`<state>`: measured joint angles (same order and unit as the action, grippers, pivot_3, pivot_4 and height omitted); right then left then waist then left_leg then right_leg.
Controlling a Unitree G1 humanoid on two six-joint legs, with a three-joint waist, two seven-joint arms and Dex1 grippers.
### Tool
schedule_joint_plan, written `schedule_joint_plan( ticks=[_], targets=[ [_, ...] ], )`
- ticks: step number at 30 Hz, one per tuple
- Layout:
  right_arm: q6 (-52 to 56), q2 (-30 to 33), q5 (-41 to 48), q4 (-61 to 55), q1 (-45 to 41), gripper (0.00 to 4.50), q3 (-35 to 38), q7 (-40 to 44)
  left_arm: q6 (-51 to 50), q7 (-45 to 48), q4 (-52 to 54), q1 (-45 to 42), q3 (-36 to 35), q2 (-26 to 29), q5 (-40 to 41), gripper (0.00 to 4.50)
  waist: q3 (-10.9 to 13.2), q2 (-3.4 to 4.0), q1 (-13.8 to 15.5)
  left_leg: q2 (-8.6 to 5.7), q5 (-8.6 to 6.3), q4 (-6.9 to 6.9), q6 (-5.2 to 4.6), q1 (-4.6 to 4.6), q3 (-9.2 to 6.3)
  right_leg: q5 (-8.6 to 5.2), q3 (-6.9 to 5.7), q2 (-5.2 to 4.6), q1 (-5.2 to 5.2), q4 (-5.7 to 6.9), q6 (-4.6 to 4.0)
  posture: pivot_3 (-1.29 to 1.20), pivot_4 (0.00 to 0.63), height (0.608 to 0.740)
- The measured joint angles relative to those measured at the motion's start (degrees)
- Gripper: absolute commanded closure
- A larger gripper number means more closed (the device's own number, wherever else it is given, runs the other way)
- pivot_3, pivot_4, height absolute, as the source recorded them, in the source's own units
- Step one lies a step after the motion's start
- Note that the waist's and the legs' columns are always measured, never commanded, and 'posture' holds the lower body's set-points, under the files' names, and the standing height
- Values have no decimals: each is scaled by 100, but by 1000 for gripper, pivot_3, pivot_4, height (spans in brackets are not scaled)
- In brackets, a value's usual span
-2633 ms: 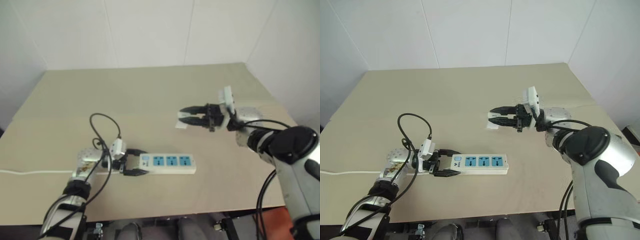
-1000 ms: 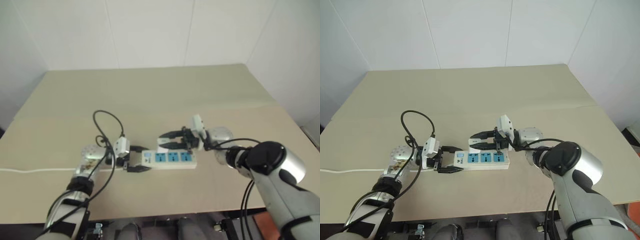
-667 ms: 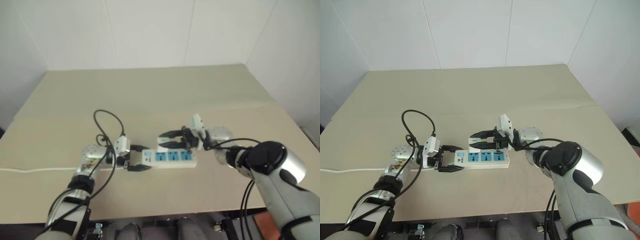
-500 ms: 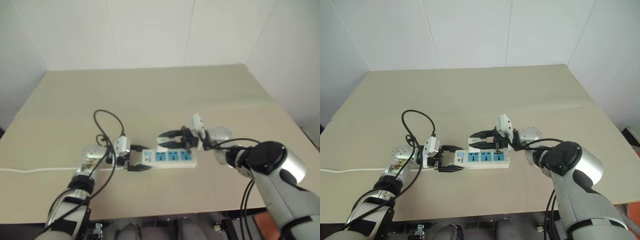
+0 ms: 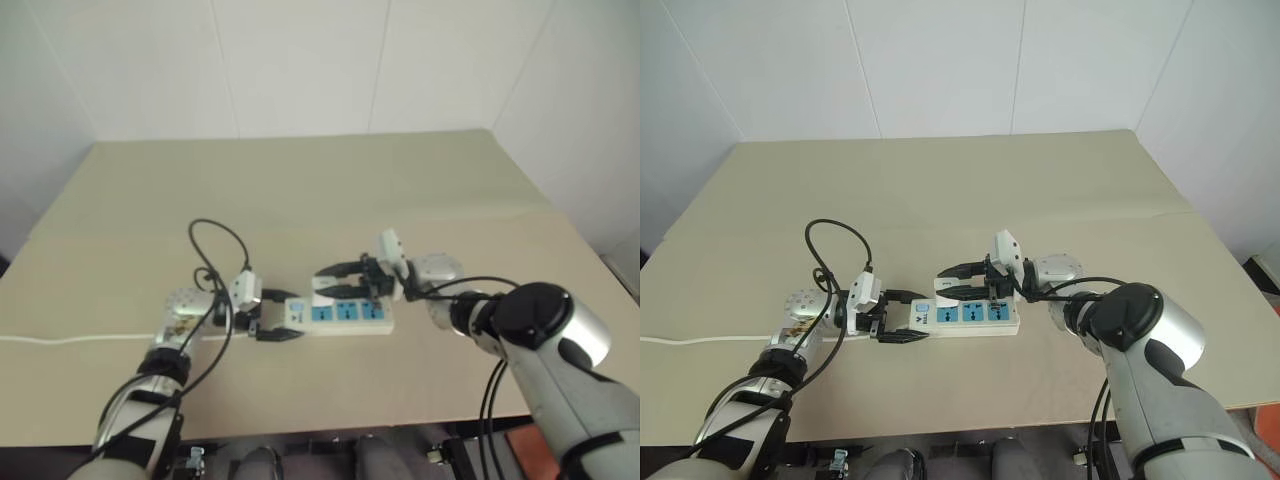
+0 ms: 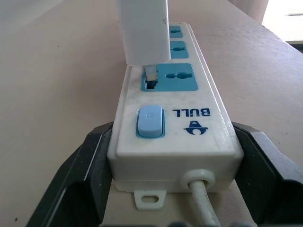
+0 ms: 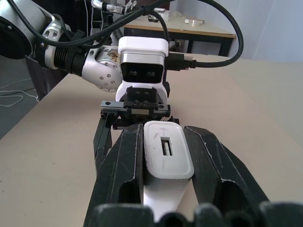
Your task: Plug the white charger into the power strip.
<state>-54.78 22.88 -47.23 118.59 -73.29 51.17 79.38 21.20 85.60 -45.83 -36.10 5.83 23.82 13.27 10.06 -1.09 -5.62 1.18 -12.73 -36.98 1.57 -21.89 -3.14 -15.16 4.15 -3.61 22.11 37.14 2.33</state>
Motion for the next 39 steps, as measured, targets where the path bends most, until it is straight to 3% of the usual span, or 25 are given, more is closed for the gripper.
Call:
schedule_joint_plan(
  ticks=[39],
  targets=[
    [73, 48, -352, 0, 40, 3329, 77, -311, 15, 15, -115, -77, -1, -22, -29, 1240, -5, -8, 2, -2, 1, 0, 2, 3, -2, 0, -1, -1, -4, -1, 0, 0, 150, 740]
  ],
)
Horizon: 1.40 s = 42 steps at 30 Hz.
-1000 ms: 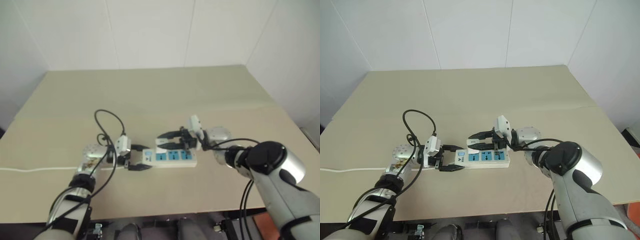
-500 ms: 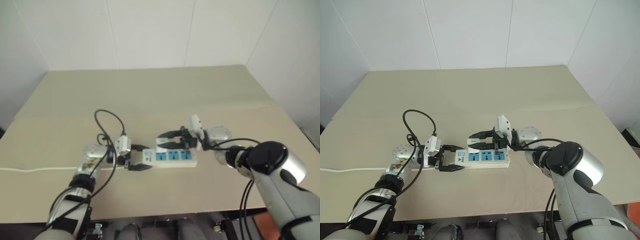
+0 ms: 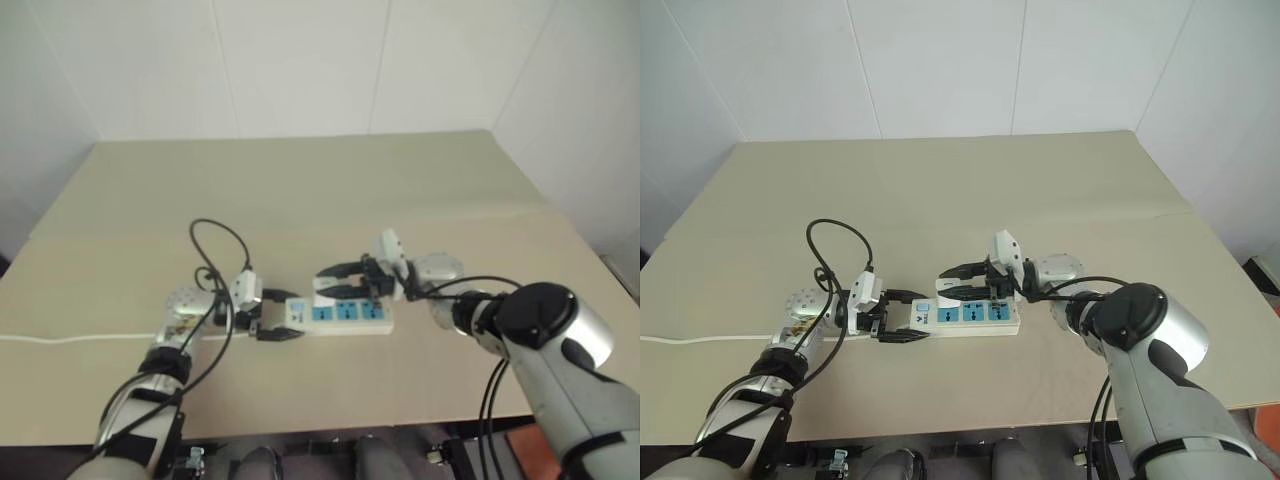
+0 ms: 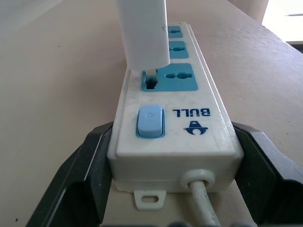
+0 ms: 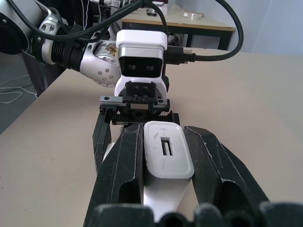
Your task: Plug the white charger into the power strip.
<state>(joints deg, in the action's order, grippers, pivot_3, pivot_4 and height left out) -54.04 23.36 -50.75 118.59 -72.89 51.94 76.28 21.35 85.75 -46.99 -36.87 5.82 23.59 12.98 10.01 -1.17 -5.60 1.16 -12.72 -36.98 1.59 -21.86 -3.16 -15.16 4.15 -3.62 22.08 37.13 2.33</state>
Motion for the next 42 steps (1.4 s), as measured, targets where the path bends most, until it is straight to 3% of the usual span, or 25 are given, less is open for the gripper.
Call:
schedule_joint_plan(
  ticks=[14, 32, 42],
  targets=[
    [-833, -95, -313, 0, 375, 3329, -40, -587, -9, -13, -10, -2, -6, 14, -39, 1240, -22, -36, -17, 0, 0, 1, 0, 8, 0, 0, 1, 0, -6, -1, 0, 0, 150, 740],
    [-878, -213, -339, -2, 554, 3329, -149, -920, -28, -81, -11, 47, -28, 22, -153, 1240, -41, -69, -54, 2, -2, 18, 0, 90, -2, -1, -2, 0, -94, -23, 2, 0, 150, 740],
    [-783, -229, -323, 0, 693, 50, -178, -758, -1, -51, 4, 46, -40, -2, -140, 1240, -38, -70, -47, 2, -2, 19, 0, 77, -7, -1, -9, -1, -90, -35, 2, 0, 150, 740]
  ],
)
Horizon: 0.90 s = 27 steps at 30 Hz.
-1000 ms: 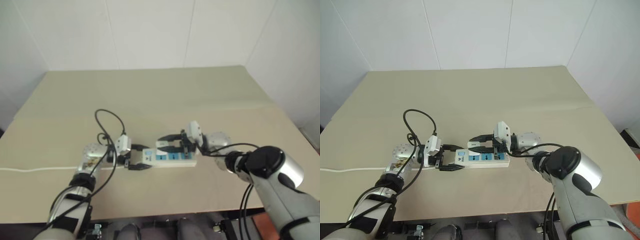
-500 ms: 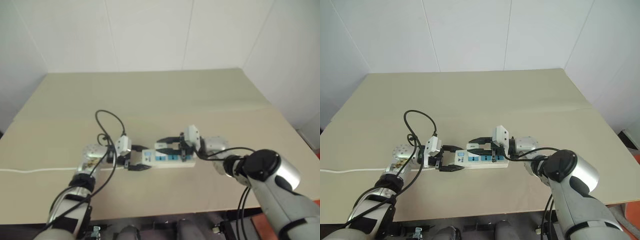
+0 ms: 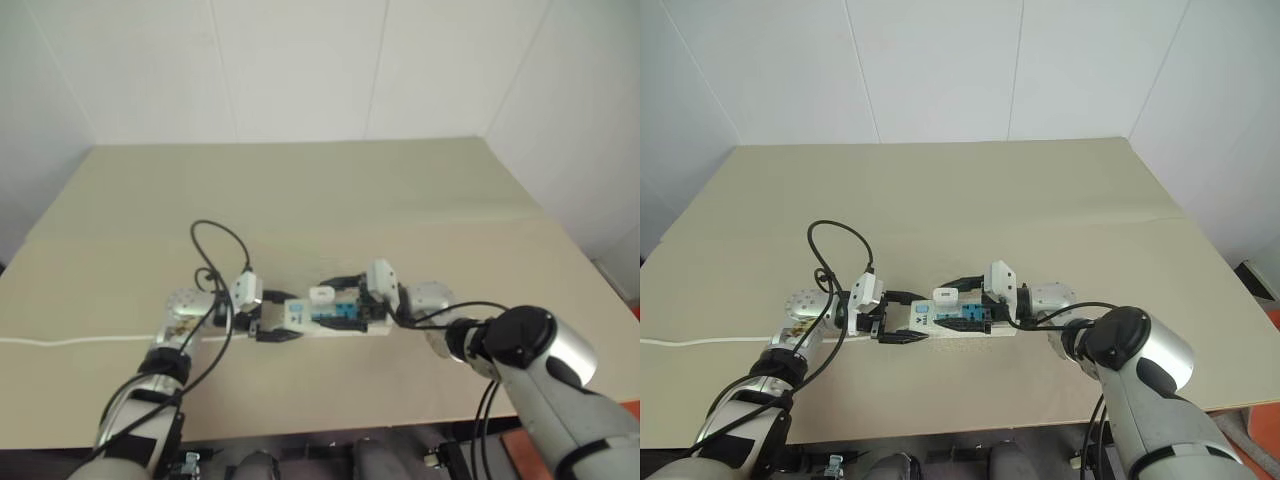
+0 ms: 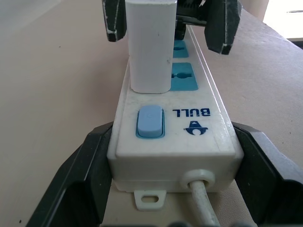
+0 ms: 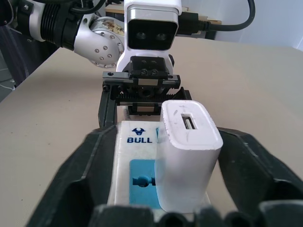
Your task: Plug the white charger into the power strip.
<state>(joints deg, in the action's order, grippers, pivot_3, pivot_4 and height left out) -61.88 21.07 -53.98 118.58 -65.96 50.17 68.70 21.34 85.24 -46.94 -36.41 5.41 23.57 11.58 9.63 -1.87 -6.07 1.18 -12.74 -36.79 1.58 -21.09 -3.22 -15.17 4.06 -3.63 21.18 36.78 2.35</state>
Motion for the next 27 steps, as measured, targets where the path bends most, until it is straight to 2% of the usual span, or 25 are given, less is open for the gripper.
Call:
schedule_joint_plan(
  ticks=[5, 7, 9, 14, 18, 23, 27],
  targets=[
    [-7, 1, -3, 0, 0, 50, -3, -12, -5, 0, 0, 0, -1, -6, 0, 1240, 0, -1, 2, 0, 0, 0, 0, 0, 0, 0, 0, 0, 0, -1, 0, 0, 150, 740],
    [-21, 2, -10, 0, 0, 0, -11, -28, -120, 8, 0, -21, 3, -7, 1, 505, 0, -1, 6, 0, 0, 0, 0, 0, 0, 0, 0, 0, 0, 0, 0, 0, 150, 740],
    [-44, 1, -39, 0, -3, 0, -12, -45, -291, 16, -11, -39, 44, -10, -46, 18, 2, -1, -3, 0, 0, 0, 0, -1, 0, 0, 0, 0, 0, 0, 0, 0, 150, 740],
    [-152, 5, -89, 0, -4, 0, -28, -136, -297, 58, 101, -21, -60, -137, 112, 18, 9, -12, -40, 1, 0, 6, 0, -6, 0, 0, 0, 0, 7, -3, 0, 0, 150, 740],
    [-179, 57, -104, 0, -12, 0, -36, -152, -866, 135, 1026, 254, -468, -124, 871, 18, 16, -18, -88, 3, 0, 6, 1, -6, 0, 0, 1, 0, 8, -1, 0, 0, 150, 740],
    [-298, 622, -129, 2, -13, 0, -78, -140, -2346, 577, 2722, 949, -689, 945, 1695, 18, 70, -22, -129, 2, -1, 9, 1, -5, 1, 0, 3, 0, 9, -2, 1, 0, 150, 740],
    [-302, 1634, -122, 2, -83, 0, -12, 557, -2798, 692, 3350, 1449, -862, 1821, 1864, 18, 133, -12, -80, 1, -1, 9, 2, -8, 2, -1, 1, -2, 10, -10, 1, 0, 150, 740]
  ],
)
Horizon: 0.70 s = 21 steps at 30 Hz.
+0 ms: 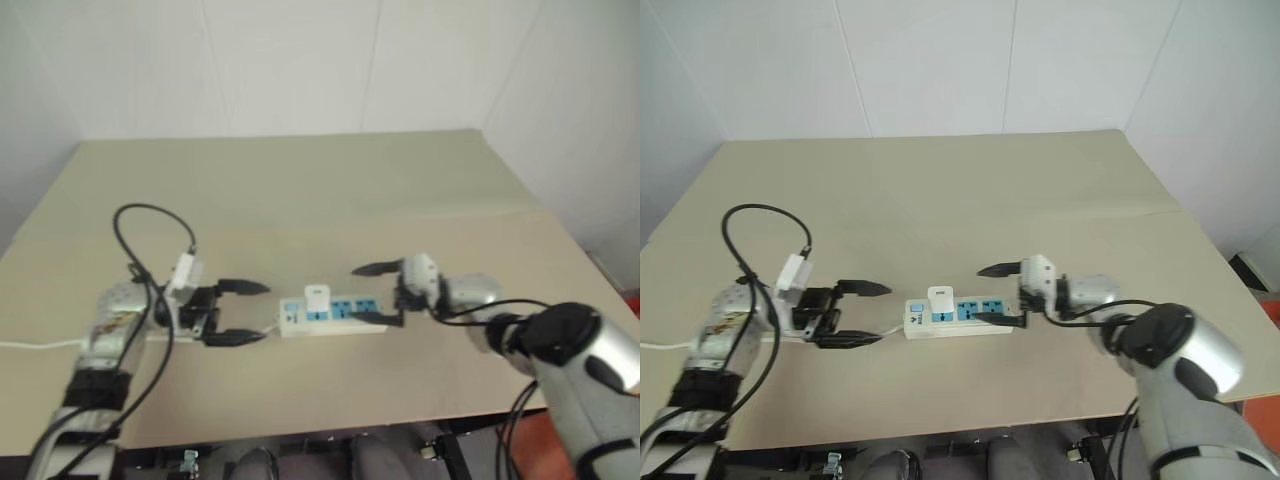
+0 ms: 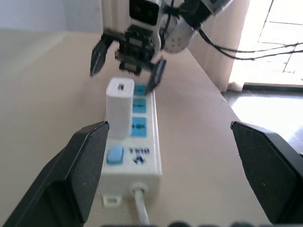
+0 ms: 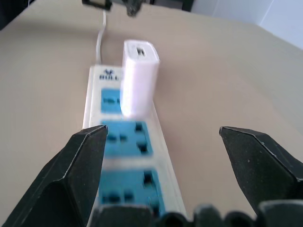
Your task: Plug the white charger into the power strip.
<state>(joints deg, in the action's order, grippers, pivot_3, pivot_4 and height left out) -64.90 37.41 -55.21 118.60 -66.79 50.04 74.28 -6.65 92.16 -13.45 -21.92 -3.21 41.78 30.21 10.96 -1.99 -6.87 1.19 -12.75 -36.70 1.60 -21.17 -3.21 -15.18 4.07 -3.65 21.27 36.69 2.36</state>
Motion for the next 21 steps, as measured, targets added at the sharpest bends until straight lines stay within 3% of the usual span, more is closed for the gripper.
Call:
schedule_joint_plan(
  ticks=[3, 8, 21],
  targets=[
    [81, 856, 39, -2, -162, 0, 87, 773, 112, -16, -160, 157, -280, 371, -98, 18, 27, 12, -5, 0, -1, 6, 1, 2, 5, -2, -1, -2, 1, -3, 0, 0, 150, 740],
    [296, 1558, 46, -2, -239, 0, 149, 1446, 546, -8, -747, 276, -389, 642, -328, 18, 31, 13, -55, 3, 0, 27, 2, 3, 15, -4, 6, -2, 18, -1, -3, 0, 150, 740],
    [293, 1571, 17, -2, -160, 0, 29, 1457, 796, -46, -970, 123, -341, 549, -567, 18, 33, 12, -2, 2, 9, 31, 16, -62, 18, -3, 6, -4, 88, 11, -6, 0, 150, 740]
  ],
)
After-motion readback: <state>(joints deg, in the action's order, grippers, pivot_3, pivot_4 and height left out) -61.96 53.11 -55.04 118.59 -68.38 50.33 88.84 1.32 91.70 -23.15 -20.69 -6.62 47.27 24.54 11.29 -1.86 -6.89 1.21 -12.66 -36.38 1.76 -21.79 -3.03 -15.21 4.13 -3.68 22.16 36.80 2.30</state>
